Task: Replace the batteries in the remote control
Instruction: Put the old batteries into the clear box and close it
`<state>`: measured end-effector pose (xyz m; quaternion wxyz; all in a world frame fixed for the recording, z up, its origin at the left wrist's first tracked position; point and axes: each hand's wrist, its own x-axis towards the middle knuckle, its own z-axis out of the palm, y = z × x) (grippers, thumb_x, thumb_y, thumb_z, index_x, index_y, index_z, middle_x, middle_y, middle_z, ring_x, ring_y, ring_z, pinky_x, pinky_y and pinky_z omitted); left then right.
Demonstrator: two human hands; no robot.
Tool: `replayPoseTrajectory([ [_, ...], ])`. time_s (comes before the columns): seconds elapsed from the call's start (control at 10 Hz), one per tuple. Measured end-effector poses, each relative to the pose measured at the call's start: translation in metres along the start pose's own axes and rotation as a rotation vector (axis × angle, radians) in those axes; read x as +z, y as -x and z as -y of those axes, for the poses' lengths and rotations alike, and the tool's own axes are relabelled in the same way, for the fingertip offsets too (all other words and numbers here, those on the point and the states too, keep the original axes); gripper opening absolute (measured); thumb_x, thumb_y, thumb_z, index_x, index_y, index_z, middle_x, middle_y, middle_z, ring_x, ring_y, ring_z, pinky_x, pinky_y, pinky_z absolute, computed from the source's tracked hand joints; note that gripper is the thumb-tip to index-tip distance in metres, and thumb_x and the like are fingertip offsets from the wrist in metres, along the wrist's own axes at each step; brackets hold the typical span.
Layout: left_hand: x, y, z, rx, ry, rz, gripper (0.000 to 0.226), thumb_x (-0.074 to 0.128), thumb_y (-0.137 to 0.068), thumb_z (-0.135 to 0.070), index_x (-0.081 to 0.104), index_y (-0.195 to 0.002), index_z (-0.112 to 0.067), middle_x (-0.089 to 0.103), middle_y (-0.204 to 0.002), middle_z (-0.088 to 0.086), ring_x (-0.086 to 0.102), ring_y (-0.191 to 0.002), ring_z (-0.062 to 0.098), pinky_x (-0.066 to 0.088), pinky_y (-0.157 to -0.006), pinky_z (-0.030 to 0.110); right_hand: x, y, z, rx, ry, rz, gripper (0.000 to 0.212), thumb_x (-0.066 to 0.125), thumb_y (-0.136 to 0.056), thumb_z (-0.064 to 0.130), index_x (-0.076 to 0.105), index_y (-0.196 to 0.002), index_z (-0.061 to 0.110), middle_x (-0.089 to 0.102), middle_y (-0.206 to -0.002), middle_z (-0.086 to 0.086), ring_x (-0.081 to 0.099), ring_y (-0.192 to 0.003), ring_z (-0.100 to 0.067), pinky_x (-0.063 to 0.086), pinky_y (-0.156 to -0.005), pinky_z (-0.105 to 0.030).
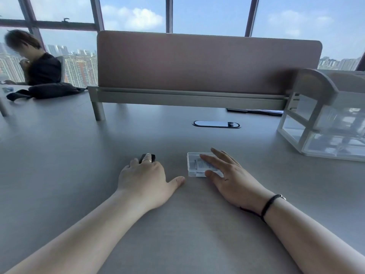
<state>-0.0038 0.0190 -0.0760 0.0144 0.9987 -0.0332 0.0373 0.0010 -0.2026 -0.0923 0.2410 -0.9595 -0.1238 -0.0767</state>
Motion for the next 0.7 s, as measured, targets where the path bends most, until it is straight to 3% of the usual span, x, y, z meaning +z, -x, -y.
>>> replayPoseTrajectory([
  [0.3, 0.005, -0.005, 0.003, -0.039, 0.032, 0.01, 0.091, 0.027, -0.079, -0.085, 0.053, -0.132, -0.015, 0.02, -0.164, 0.011, 0.019, -0.147, 0.031, 0.024, -0.113, 0.041, -0.001, 0.001, 0.001, 0.009, -0.011, 0.001, 0.05, 0.046, -0.098, 0.041, 0.033, -0.146, 0.047, 0.015, -0.164, 0.016, 0.008, -0.151, -0.006, 0.013, -0.122, -0.03],
  [0.5, 0.009, -0.012, 0.007, 0.008, 0.224, -0.107, 0.065, 0.032, -0.091, -0.068, 0.056, -0.133, -0.023, 0.029, -0.162, 0.007, 0.017, -0.148, 0.025, 0.027, -0.113, 0.041, -0.004, 0.004, 0.004, 0.019, -0.026, -0.026, 0.054, 0.049, -0.094, 0.051, 0.031, -0.145, 0.05, 0.017, -0.163, 0.016, 0.018, -0.149, -0.01, 0.024, -0.12, -0.035],
  [0.6, 0.002, -0.016, 0.008, -0.036, 0.357, -0.241, 0.055, 0.023, -0.093, -0.062, 0.065, -0.097, -0.027, 0.057, -0.136, 0.004, 0.04, -0.132, 0.027, 0.038, -0.1, 0.041, -0.006, 0.005, 0.005, 0.024, -0.048, -0.07, 0.059, 0.051, -0.09, 0.057, 0.029, -0.145, 0.051, 0.019, -0.162, 0.016, 0.02, -0.149, -0.01, 0.026, -0.119, -0.036],
  [0.7, -0.009, -0.02, 0.018, -0.16, 0.493, -0.357, 0.055, 0.017, -0.098, -0.058, 0.056, -0.08, -0.024, 0.062, -0.11, 0.003, 0.051, -0.115, 0.028, 0.04, -0.084, 0.04, -0.009, 0.008, 0.007, 0.026, -0.095, -0.122, 0.06, 0.053, -0.09, 0.054, 0.032, -0.146, 0.046, 0.024, -0.16, 0.014, 0.022, -0.147, -0.008, 0.025, -0.118, -0.032],
])
